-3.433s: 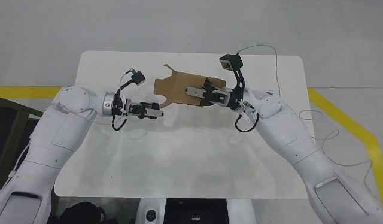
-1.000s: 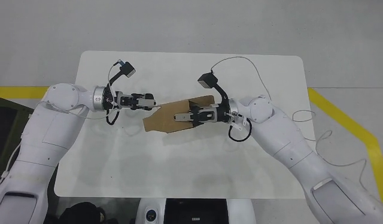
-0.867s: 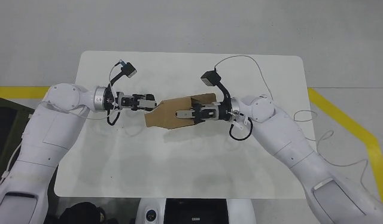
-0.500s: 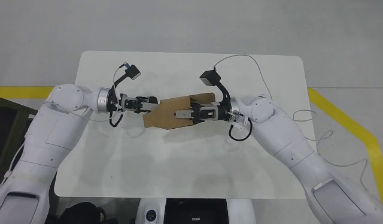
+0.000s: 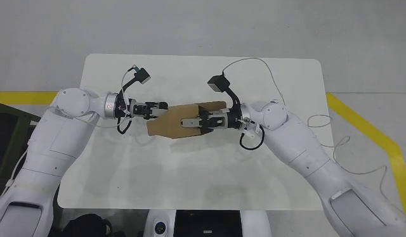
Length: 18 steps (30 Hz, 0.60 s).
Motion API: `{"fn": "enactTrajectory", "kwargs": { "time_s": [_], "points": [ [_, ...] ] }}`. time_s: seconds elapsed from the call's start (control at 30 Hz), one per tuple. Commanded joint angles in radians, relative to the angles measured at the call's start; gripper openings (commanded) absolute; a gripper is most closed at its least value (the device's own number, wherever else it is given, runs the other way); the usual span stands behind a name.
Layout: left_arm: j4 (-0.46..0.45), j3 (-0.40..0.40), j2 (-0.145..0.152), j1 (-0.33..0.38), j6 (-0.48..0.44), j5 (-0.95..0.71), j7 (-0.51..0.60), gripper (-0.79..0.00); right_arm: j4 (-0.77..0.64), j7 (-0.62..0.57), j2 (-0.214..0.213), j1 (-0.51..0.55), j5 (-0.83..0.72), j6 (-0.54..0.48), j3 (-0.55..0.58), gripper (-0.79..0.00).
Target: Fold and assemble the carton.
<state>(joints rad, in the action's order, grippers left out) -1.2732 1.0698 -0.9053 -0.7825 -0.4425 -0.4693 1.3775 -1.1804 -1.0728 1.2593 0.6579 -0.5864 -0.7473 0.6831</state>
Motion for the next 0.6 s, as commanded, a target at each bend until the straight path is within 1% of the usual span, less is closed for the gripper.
{"fn": "enactTrajectory", "kwargs": {
  "time_s": [0.0, 0.33, 0.57],
  "points": [
    [0.0, 0.0, 0.0, 0.0, 0.0, 0.0, 0.0, 0.0, 0.002, 0.001, 0.001, -0.001, 0.0, -0.001, -0.002, -0.785],
    [0.004, 0.008, 0.001, -0.003, 0.0, -0.007, 0.0, 0.0, 0.023, 0.009, -0.003, -0.001, 0.001, -0.009, 0.005, -0.785],
    [0.025, 0.041, 0.009, -0.012, -0.004, -0.029, -0.003, 0.0, 0.073, 0.014, -0.021, 0.012, 0.038, -0.014, 0.043, -0.785]
  ]
}}
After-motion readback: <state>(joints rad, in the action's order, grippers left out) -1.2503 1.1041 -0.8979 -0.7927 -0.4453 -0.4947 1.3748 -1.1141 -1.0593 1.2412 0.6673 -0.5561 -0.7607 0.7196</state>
